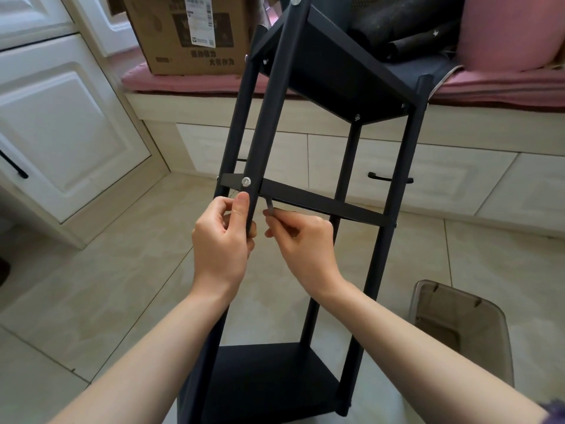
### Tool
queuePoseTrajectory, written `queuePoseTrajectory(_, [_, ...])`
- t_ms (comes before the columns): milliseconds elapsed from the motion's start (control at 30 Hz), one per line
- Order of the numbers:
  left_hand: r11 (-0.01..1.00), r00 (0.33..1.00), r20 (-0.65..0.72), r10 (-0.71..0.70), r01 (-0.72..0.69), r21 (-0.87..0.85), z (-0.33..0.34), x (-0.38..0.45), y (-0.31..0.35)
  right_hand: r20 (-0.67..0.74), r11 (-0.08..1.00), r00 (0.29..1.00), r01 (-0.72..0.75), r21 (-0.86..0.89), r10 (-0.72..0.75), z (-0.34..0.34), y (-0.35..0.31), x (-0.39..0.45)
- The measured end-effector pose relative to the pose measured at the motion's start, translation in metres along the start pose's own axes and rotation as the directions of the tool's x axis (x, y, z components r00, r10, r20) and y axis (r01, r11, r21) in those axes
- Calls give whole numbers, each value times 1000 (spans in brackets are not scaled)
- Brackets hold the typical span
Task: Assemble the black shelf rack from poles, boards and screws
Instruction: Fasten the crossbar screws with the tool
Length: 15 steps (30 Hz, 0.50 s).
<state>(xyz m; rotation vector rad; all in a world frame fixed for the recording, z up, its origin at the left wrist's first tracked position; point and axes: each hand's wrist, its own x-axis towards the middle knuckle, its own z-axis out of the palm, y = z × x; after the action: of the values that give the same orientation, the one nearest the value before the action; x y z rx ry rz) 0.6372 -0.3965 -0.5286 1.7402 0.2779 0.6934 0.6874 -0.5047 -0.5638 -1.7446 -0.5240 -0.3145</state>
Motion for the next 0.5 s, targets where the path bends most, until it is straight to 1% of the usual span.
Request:
queuePoseTrajectory(133, [1000,1000,-19,16,-16,19,-8,2,-4,-13,999,999,38,12,-38,18,5,-1])
queuePoseTrajectory(300, [997,998,-43,55,-52,58,-15,5,-11,-27,997,997,75,-21,-75,38,13,1])
queuePoseTrajectory(400, [994,995,-48,83,-80,73,-20,7,-14,-47,997,995,82,-10,-82,48,14,2])
queuePoseTrajectory(500, [995,995,-61,81,-77,71,-23,9,-18,-66,997,994,83,2,-83,56,16,3])
